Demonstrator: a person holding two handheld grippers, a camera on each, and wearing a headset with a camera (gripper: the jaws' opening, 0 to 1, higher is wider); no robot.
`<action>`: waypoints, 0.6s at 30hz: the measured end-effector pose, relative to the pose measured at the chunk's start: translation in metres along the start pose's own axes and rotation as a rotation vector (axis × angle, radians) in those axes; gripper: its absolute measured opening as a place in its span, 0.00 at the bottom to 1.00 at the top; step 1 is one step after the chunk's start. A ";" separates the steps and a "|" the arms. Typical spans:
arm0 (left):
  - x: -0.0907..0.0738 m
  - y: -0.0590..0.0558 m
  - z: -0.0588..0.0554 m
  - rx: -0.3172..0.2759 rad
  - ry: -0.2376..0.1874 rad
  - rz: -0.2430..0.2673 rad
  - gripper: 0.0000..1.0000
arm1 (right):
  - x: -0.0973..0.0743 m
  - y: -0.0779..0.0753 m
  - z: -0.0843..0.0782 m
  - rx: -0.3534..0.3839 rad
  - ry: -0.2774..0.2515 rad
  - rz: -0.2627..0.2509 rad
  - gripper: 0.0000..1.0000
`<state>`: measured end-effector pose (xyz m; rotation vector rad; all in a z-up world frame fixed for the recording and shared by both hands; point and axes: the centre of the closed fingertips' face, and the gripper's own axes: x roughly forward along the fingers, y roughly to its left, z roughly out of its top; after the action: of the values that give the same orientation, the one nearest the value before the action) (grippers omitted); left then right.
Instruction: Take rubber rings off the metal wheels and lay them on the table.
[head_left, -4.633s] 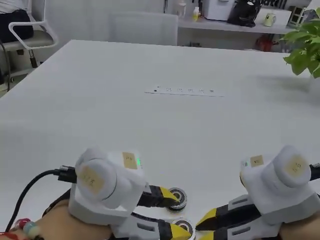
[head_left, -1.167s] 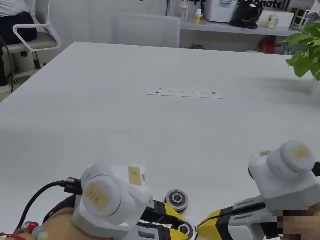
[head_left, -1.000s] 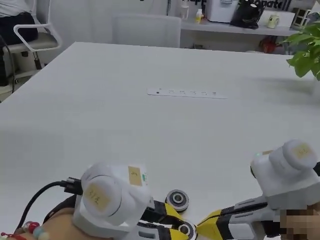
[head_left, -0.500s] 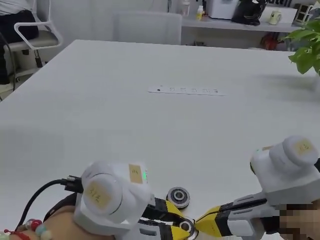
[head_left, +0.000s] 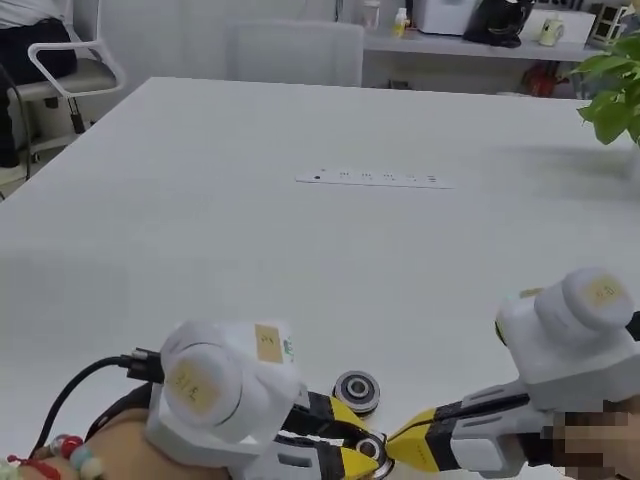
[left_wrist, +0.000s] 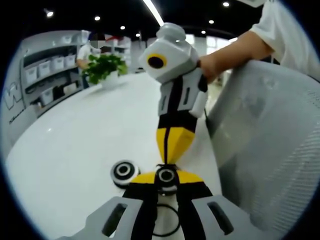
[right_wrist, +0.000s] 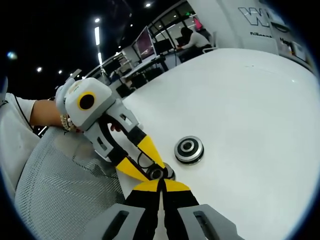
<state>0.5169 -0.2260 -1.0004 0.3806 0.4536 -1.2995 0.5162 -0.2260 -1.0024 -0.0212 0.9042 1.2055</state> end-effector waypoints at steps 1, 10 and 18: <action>0.000 0.000 0.000 0.000 0.000 0.000 0.13 | 0.000 0.000 0.000 -0.001 0.000 0.000 0.00; 0.000 -0.001 0.000 0.005 0.002 0.000 0.13 | 0.000 0.003 0.001 -0.012 -0.004 0.009 0.00; 0.000 -0.001 0.000 0.011 0.003 0.000 0.13 | 0.001 0.007 0.004 -0.017 -0.015 0.025 0.00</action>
<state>0.5157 -0.2261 -1.0002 0.3918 0.4496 -1.3023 0.5126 -0.2206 -0.9972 -0.0144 0.8837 1.2346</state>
